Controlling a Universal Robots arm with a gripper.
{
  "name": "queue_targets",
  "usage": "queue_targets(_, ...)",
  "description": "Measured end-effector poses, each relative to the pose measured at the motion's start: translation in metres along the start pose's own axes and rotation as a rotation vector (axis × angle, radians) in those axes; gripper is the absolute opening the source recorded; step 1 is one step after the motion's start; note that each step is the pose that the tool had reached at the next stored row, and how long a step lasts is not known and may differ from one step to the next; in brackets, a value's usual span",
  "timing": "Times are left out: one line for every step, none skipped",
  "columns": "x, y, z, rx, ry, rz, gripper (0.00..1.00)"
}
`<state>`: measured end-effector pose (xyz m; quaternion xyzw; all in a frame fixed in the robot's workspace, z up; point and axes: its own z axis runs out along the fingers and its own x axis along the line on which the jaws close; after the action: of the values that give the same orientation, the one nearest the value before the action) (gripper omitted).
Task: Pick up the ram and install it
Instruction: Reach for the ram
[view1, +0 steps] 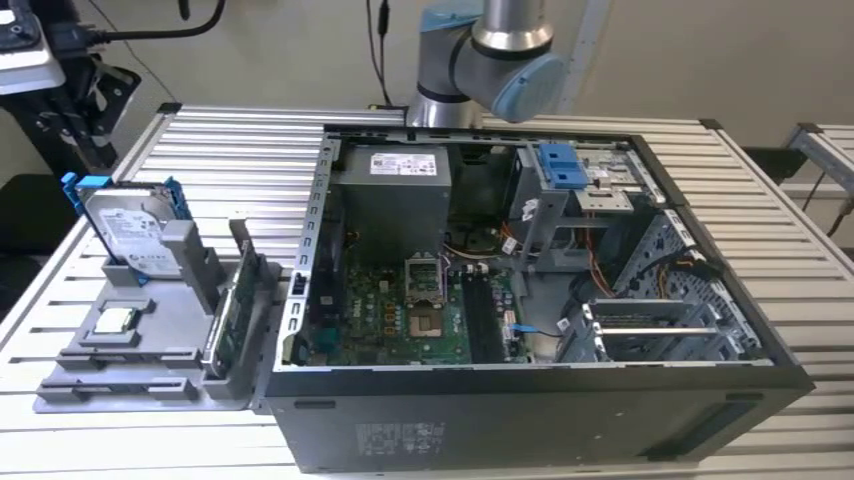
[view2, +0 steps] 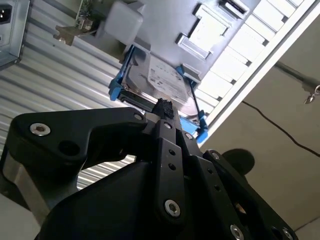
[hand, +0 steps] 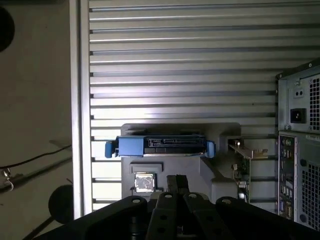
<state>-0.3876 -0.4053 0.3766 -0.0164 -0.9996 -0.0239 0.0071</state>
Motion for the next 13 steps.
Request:
queue_targets(0.0011, -0.0001, 0.0002, 0.0000, 0.0003, 0.000, 0.11)
queue_targets(0.0022, -0.0001, 0.0004, 0.0001, 0.0006, 0.000, 0.11)
queue_targets(0.0034, -0.0002, 0.0006, 0.0000, 0.0008, 0.000, 0.11)
queue_targets(0.0046, -0.0002, 0.0008, 0.0000, 0.0011, -0.001, 0.11)
queue_targets(0.0058, -0.0003, 0.0010, 0.0000, 0.0012, -0.001, 0.11)
queue_targets(0.0070, -0.0003, 0.0012, 0.0001, 0.0014, -0.001, 0.11)
queue_targets(0.0084, -0.0003, 0.0013, 0.0001, 0.0015, -0.001, 0.11)
queue_targets(0.0098, -0.0004, 0.0014, 0.0001, 0.0016, -0.002, 0.11)
queue_targets(0.0118, -0.0005, 0.0014, 0.0002, 0.0017, -0.002, 0.11)
queue_targets(0.0138, -0.0005, 0.0015, 0.0001, 0.0016, -0.002, 0.11)
queue_targets(0.0155, -0.0006, 0.0015, 0.0002, 0.0017, -0.002, 0.11)
queue_targets(0.0166, -0.0006, 0.0016, 0.0001, 0.0017, -0.002, 0.11)
queue_targets(0.0167, -0.0009, 0.0019, 0.0000, 0.0015, -0.004, 0.11)
